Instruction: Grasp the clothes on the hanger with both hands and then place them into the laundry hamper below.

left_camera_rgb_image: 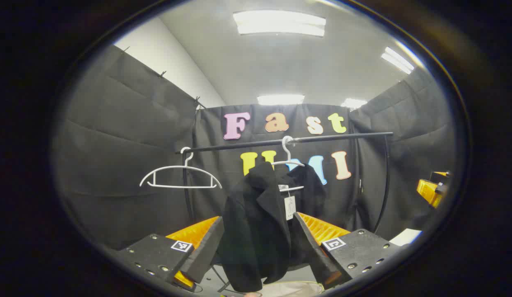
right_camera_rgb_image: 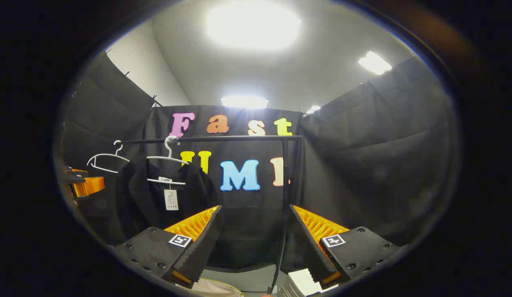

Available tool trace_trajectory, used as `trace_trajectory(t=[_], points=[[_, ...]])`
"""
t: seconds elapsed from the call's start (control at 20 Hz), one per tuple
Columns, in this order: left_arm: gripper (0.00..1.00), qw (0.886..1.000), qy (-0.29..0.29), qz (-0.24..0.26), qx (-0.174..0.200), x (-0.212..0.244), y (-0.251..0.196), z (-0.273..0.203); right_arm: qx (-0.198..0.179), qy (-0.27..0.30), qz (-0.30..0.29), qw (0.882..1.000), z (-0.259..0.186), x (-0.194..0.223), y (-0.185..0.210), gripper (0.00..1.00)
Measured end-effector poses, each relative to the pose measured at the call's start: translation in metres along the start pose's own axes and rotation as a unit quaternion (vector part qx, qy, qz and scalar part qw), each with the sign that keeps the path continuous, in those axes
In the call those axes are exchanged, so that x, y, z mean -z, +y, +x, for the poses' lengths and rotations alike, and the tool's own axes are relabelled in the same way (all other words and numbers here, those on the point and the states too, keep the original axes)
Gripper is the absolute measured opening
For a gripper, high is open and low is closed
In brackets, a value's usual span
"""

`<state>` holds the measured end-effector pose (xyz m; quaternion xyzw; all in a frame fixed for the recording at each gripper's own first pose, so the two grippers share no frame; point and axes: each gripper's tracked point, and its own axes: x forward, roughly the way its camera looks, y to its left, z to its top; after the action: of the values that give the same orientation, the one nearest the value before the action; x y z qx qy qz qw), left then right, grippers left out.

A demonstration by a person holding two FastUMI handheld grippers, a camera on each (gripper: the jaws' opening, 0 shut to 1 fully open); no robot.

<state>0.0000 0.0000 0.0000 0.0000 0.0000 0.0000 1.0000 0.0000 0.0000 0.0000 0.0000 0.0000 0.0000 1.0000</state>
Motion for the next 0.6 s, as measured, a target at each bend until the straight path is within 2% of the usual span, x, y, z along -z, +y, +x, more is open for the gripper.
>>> trace_trajectory(t=[0.3,0.35,0.6], points=[[1.00,1.000,-0.002,0.000,-0.001,-0.0027,0.0032,-0.0030,-0.003,0.000,0.001,1.000,0.0009,0.0002,0.0020,0.98],[0.98,1.000,-0.002,0.000,-0.001,-0.0031,0.0038,-0.0035,-0.004,0.000,0.002,1.000,-0.0004,-0.0006,0.0026,0.96],[1.00,1.000,-0.004,0.005,0.004,-0.0051,0.0024,-0.0081,-0.001,0.002,0.004,1.000,-0.0022,0.0024,0.0004,0.98]])
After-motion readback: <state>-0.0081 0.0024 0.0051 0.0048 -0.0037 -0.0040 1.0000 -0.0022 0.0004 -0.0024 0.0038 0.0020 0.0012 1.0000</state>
